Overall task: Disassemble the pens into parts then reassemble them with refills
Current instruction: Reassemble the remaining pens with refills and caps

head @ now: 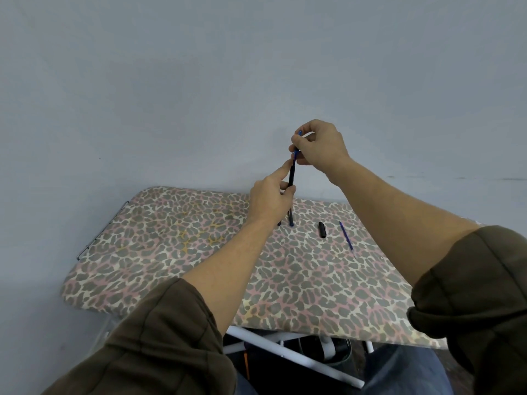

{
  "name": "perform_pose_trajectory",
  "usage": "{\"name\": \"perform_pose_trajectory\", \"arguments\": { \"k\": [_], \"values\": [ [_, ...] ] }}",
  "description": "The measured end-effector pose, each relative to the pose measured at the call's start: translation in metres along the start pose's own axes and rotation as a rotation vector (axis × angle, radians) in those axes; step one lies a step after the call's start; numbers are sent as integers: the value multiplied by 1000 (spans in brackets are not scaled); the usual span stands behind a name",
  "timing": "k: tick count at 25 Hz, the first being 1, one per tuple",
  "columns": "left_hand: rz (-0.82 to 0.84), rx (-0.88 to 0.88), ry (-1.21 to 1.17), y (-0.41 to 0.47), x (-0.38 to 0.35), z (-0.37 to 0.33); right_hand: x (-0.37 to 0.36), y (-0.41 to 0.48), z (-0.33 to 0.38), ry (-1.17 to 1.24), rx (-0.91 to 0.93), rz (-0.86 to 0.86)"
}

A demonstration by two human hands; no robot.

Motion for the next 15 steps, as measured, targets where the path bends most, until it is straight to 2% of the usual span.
{"name": "perform_pose_trajectory", "arguments": {
  "k": [3,11,15],
  "values": [
    [-14,17,-7,1,2,-1,-7,-1,-4,-64,-12,60],
    [-62,42,-27,0,5,3,-15,-2,-12,-55,-57,162],
    [-58,44,-58,-2,4,1,-15,-3,-11,-73,-47,116]
  ]
}}
Point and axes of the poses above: each hand's wrist, its own y-axis towards the middle knuckle, its own x-axis out of the back of the hand, z = x × y, the point moved 10 cm from there along y, towards the middle knuckle, and after that the axes turned 10 degrees about z, right-handed, at the moved point
